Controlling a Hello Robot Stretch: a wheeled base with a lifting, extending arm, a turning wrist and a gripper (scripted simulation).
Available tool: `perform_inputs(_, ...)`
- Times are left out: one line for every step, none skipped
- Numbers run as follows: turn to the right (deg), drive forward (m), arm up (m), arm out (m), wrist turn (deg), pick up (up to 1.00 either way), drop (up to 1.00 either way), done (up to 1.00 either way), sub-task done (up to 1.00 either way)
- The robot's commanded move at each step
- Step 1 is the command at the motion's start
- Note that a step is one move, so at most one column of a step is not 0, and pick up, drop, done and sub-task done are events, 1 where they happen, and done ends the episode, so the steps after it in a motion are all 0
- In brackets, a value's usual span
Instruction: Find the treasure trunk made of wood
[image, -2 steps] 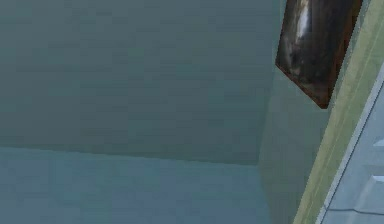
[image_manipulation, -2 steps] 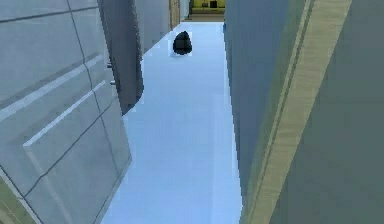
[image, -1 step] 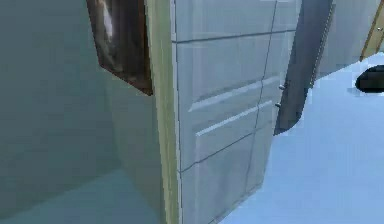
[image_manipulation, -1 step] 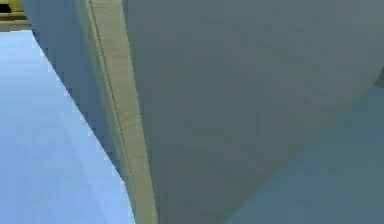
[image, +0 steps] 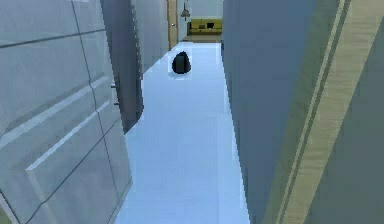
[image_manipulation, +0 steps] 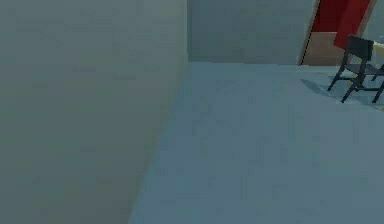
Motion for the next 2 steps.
perform_inputs(3.0,0.00,0.00,0.00,0.0,0.00,0.00,0.00,0.00)
perform_inputs(0.0,0.25,0.00,0.00,0.0,0.00,0.00,0.00,0.00)
